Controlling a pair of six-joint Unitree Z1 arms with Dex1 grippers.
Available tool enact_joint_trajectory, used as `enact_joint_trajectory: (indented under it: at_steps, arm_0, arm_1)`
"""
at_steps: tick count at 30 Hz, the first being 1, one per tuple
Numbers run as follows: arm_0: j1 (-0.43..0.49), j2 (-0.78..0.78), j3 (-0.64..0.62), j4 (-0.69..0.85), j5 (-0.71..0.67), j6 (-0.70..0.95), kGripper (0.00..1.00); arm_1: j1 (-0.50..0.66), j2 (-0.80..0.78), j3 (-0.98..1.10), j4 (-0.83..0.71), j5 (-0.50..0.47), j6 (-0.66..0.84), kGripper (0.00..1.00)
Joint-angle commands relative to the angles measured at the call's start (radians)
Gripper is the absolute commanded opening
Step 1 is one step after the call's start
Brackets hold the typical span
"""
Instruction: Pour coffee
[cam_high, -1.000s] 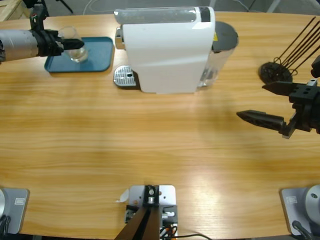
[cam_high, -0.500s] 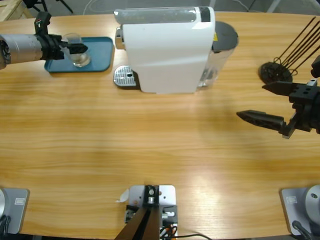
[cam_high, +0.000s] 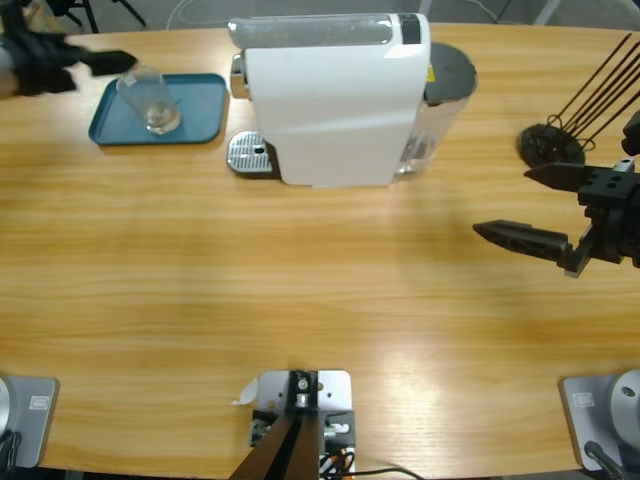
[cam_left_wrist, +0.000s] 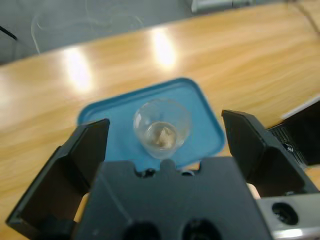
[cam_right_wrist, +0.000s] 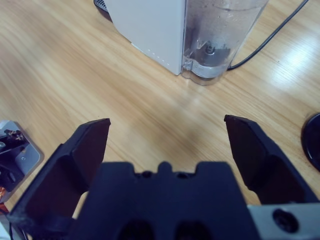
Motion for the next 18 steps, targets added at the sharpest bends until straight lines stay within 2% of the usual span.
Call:
enact_joint_trajectory:
  at_steps: [1,5,9,15,18]
  arm_0:
    - [-0.116,-0.383,0.082,0.293,-0.017,-0.001,0.967]
    - [-0.3,-0.487,0.239,0.276,-0.074,-0.069,0.967]
    - [-0.433,-0.528,0.28,0.276,-0.032,-0.098,0.964]
    - [-0.443,-0.419,0.274,0.253,-0.021,-0.097,0.965]
    - [-0.443,-0.439,0.282,0.253,-0.01,-0.09,0.968]
  arm_1:
    - [0.012,0.002,0.03,-0.003,0.001,0.01,1.0]
    - [0.012,0.017,0.028,-0.003,0.004,0.005,1.0]
    - [0.012,0.01,0.031,-0.003,0.004,-0.002,1.0]
    - [0.012,0.034,0.028,-0.003,0.007,-0.003,1.0]
    - [0.012,0.043,0.027,-0.003,0.009,-0.009,1.0]
